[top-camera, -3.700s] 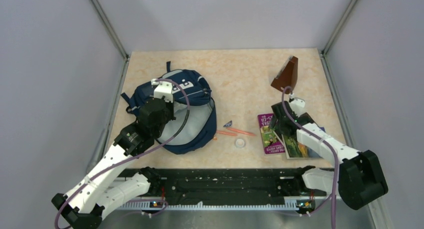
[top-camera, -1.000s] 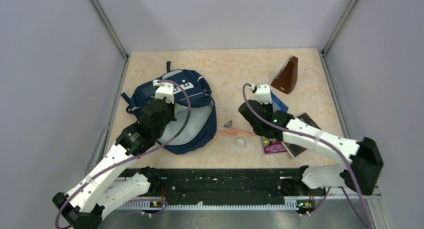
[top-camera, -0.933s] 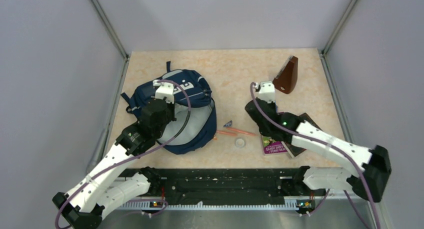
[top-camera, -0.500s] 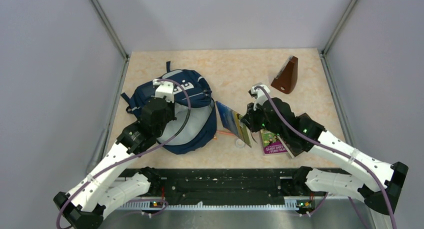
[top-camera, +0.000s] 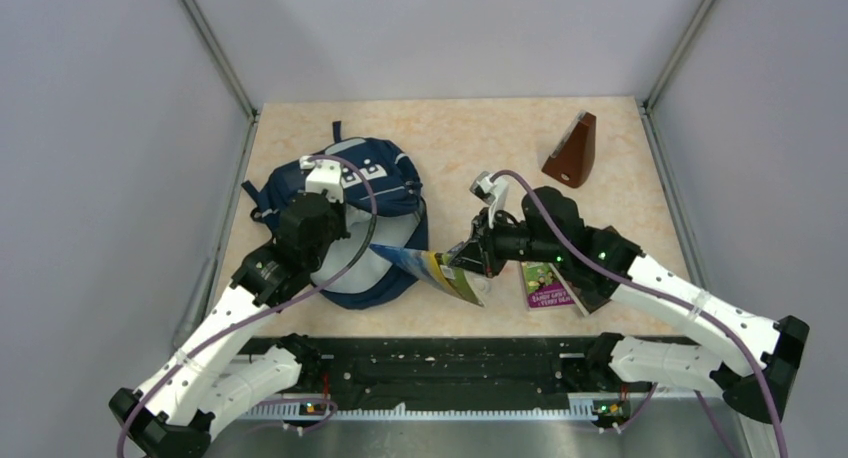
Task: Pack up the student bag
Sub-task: Place the book in the student bag.
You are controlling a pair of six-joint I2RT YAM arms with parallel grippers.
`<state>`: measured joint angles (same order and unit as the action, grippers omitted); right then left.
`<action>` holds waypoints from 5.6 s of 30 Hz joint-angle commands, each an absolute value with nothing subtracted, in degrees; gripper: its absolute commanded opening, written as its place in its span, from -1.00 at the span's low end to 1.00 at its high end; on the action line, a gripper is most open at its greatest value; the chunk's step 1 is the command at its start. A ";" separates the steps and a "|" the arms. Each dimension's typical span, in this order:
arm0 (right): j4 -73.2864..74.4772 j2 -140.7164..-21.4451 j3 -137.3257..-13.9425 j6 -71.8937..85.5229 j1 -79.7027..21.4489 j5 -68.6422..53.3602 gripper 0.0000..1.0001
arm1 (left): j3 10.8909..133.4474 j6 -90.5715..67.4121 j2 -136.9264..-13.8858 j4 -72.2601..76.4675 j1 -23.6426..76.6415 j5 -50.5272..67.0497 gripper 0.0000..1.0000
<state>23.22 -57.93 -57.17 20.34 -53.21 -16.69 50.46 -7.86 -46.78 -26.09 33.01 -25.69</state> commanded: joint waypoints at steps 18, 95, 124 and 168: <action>-16.45 -70.79 -51.18 42.57 -53.71 -12.18 -1.00 | 49.93 -8.62 -43.98 -17.74 32.26 -19.34 -1.00; -42.52 -99.17 -39.12 57.06 -46.43 0.27 0.02 | 49.20 -7.91 -41.93 -16.61 32.26 -17.19 -1.00; -58.06 -104.06 -38.73 69.91 -46.23 -0.18 -0.95 | 49.20 -8.09 -41.53 -16.66 32.29 -16.97 -1.00; -45.22 -111.56 -54.16 72.06 -56.44 28.47 -1.00 | 49.14 -8.44 -41.48 -16.52 32.31 -15.80 -1.00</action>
